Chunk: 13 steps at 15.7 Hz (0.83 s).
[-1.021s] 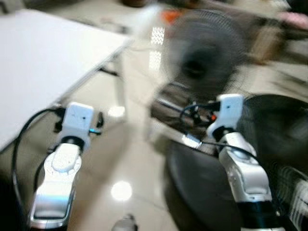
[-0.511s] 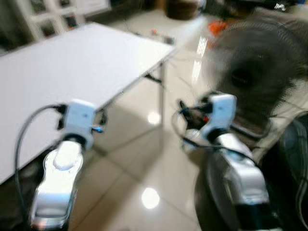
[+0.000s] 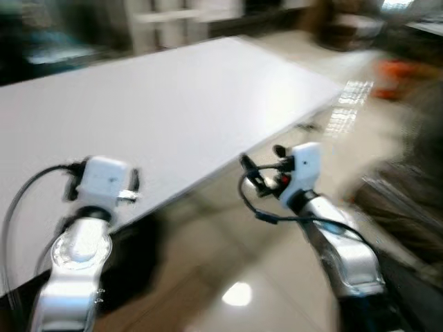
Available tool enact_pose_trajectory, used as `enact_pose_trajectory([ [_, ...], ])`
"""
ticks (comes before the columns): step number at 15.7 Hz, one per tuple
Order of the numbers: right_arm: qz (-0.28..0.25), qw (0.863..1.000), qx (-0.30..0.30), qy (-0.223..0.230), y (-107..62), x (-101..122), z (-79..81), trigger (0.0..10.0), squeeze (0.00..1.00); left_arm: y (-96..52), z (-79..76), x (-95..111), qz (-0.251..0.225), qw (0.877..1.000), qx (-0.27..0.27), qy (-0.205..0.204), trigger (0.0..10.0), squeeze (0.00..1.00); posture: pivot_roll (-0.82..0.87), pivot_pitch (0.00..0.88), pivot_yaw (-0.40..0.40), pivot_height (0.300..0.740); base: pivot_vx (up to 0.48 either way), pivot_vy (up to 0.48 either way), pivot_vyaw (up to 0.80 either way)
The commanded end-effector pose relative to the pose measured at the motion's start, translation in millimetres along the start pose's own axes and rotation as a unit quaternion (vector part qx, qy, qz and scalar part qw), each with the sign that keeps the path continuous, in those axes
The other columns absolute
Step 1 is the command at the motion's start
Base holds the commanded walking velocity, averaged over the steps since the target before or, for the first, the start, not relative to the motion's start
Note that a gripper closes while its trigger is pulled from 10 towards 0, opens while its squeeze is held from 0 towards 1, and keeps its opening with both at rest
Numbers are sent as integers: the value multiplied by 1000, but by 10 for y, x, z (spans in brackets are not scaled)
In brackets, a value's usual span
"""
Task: Setting the table
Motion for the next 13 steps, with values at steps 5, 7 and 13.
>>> enact_pose_trajectory([
  [5, -18, 999, 43, -6, 19, 95, 116, 10000, 1000, 1, 32, 18, -1, 1000, 6, 11, 10000, 0, 96, 0, -67, 740, 0, 480, 800],
  [7, -18, 998, 56, -7, 4, 92, 145, 10000, 1000, 5, 27, 23, -2, 1000, 5, 13, 10000, 0, 96, 0, -65, 740, 0, 480, 800],
  [13, -12, 993, 119, -22, -120, 93, 140, 10000, 1000, -120, -191, 62, -13, 994, -109, 6, 10000, 0, 96, 0, -67, 740, 0, 480, 800],
])
Point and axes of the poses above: a point about 5 cm out from each wrist's last joint towards the gripper, its own y axis pointing out of the wrist towards the gripper, its own x axis along the axis of the wrist's last joint, z = x × y, the point moved 3 cm from there along y, pointing out of the wrist towards the gripper, and after that the axes turned 5 degrees about -y, right-handed, at the moved point
